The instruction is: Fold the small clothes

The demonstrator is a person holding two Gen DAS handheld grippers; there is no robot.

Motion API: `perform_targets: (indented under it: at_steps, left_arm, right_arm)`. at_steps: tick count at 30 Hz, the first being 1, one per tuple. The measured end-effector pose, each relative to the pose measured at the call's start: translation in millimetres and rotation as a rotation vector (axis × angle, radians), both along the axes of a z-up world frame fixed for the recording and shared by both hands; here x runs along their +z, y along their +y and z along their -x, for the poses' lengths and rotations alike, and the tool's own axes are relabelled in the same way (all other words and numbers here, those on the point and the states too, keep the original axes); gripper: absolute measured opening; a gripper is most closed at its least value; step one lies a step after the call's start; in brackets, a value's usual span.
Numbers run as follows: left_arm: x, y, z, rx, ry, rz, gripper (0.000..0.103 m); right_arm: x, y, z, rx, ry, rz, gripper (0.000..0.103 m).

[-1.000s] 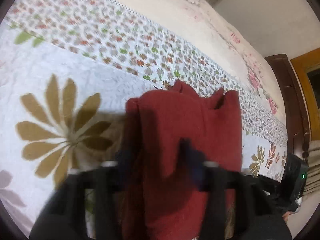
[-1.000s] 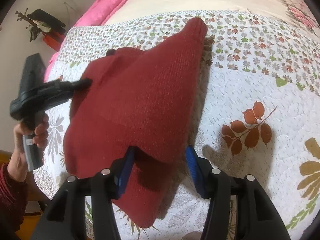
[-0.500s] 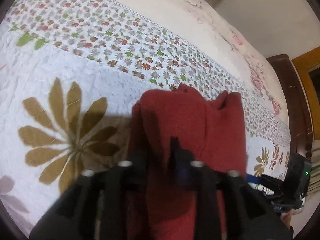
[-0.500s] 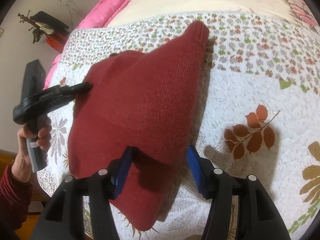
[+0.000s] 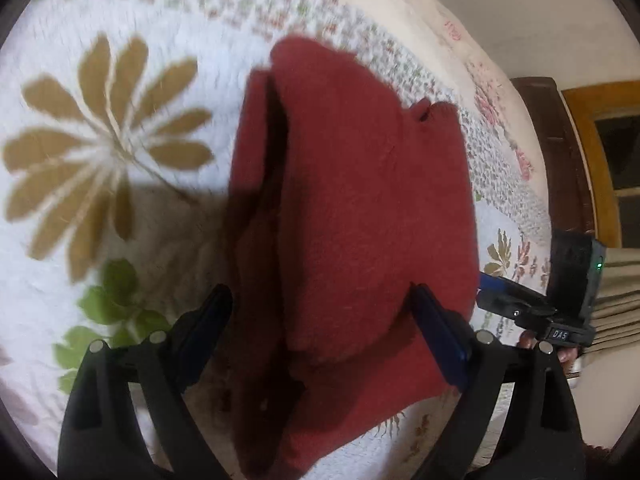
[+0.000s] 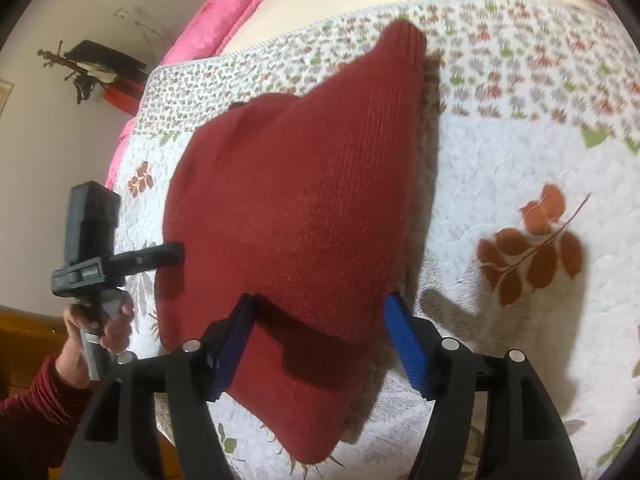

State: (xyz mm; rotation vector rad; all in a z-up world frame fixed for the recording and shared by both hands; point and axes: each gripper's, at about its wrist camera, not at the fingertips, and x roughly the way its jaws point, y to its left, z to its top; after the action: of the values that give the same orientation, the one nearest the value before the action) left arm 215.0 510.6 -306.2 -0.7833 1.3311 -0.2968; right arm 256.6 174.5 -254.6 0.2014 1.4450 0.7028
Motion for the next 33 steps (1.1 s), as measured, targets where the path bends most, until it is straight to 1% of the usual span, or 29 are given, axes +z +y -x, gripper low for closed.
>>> perform_targets:
  at_steps: [1,2,4,8,9,10,11,12,13,14,16,17,19,22,24,26,29,33]
  left_arm:
    - [-4.9,0.2,-0.1,0.002,0.007,0.023,0.090]
    - [-10.2,-0.7,-1.9,0.006,0.014,0.052,0.090]
    - [-15.4,-4.8,-7.1,0.001,0.010,0.086,0.090]
    - [-24.6,-11.6,-12.7,-0.019,0.009,0.103,0.090]
    - [-24.8,-14.3,-12.5,-0.023,0.002,0.094,0.087]
    - [-23.6,-14.9,-10.5,-0.028,-0.006,0.086,0.072]
    - [-22.2,-16.3,-9.6,-0.032,-0.011,0.073,0.062]
    - [-21.1,-16.4,-7.6,-0.028,-0.017,0.063,0.058]
    - [-20.0,-15.2,-5.2,-0.011,-0.020,0.059,0.051]
    - [-17.8,-13.9,-1.3,-0.002,-0.029,0.059,0.045]
    - [-12.3,-13.7,2.3,0.009,-0.045,0.055,0.038]
    - [-6.9,-15.4,5.1,0.011,-0.059,0.048,0.035]
    - [3.6,-19.7,8.7,0.013,-0.083,0.048,0.033]
    - [17.6,-29.7,14.5,0.019,-0.099,0.079,0.032]
    - [30.0,-43.1,18.8,0.014,-0.115,0.106,0.032]
    - [46.1,-61.5,21.9,0.000,-0.142,0.129,0.032]
    - [68.1,-93.0,25.0,-0.026,-0.179,0.152,0.032]
    - [87.1,-146.8,26.6,-0.083,-0.216,0.157,0.032]
  right_arm:
    - [-4.7,0.0,-1.4,-0.010,0.017,-0.020,0.074]
    - [-7.8,-1.0,-2.9,-0.019,0.027,-0.029,0.076]
    - [-13.1,-0.5,-5.5,-0.027,0.037,-0.042,0.080]
    - [-26.8,2.5,-12.6,-0.036,0.071,-0.076,0.085]
    - [-32.1,3.8,-14.4,-0.040,0.087,-0.088,0.085]
    - [-35.9,5.0,-15.5,-0.045,0.101,-0.101,0.083]
    - [-38.6,5.8,-15.6,-0.049,0.107,-0.116,0.081]
    - [-39.5,6.1,-15.2,-0.052,0.105,-0.127,0.076]
    - [-38.5,5.5,-14.4,-0.055,0.100,-0.134,0.069]
    - [-36.3,4.6,-13.1,-0.055,0.093,-0.142,0.064]
    - [-28.4,0.3,-9.4,-0.056,0.075,-0.165,0.051]
    - [-22.6,-2.4,-7.1,-0.057,0.069,-0.177,0.049]
    - [-10.5,-4.8,-2.9,-0.050,0.048,-0.185,0.044]
    - [14.0,-13.6,4.3,-0.038,-0.002,-0.183,0.043]
    - [34.9,-30.0,9.3,-0.042,-0.034,-0.190,0.042]
    - [51.2,-44.6,13.2,-0.054,-0.051,-0.174,0.042]
    - [78.3,-86.2,22.6,-0.059,-0.076,-0.165,0.042]
    - [93.8,-141.9,33.2,-0.083,-0.090,-0.138,0.042]
